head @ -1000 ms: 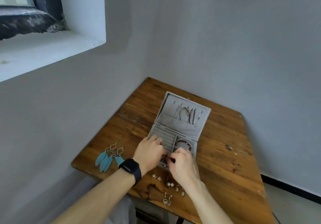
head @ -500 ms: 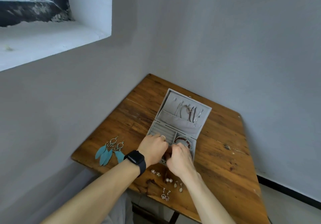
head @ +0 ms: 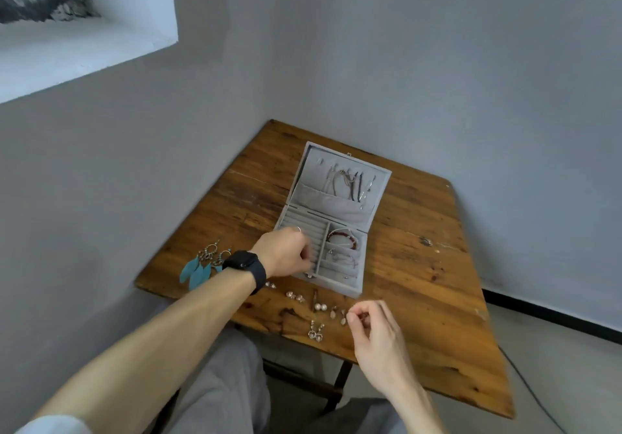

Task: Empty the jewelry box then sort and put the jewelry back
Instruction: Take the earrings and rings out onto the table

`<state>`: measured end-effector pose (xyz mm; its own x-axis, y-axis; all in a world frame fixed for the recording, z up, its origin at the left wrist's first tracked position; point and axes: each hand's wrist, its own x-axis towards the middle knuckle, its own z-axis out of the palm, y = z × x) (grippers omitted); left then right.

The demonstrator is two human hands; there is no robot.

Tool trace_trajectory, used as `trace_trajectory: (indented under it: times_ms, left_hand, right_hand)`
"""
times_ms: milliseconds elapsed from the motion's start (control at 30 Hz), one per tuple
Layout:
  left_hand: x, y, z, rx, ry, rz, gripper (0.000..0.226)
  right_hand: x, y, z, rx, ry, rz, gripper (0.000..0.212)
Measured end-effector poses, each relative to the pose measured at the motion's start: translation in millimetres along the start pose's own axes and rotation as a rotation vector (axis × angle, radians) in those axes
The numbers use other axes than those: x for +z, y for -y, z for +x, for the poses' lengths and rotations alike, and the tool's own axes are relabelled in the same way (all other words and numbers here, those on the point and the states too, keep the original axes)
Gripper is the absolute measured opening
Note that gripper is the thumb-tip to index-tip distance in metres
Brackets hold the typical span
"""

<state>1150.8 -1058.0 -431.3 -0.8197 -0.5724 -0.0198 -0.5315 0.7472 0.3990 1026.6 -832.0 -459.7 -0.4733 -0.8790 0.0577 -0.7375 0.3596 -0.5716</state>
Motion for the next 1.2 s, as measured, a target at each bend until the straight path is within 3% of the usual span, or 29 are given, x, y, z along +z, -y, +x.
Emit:
trace_trajectory:
  times_ms: [200, 333, 733, 1200]
  left_hand:
    - [18, -24, -46, 0.094, -0.231, -0.152, 0.008]
    - [53, -42, -81, 0.180, -0.233, -0.109, 0.010]
    - [87, -57, -90, 0.149, -0.170, 0.048, 0.010]
    - [90, -67, -91, 0.084, -0.151, 0.024, 0.009]
  right_hand:
    - [24, -29, -26, -0.024, 0.015, -0.052, 0.002]
    - [30, -32, -25, -0.032, -0.034, -0.019, 0.007]
    - [35, -40, -37, -0.020, -0.150, 0.173, 0.011]
    - [46, -38, -36, -0.032, -0.247, 0.119, 0.010]
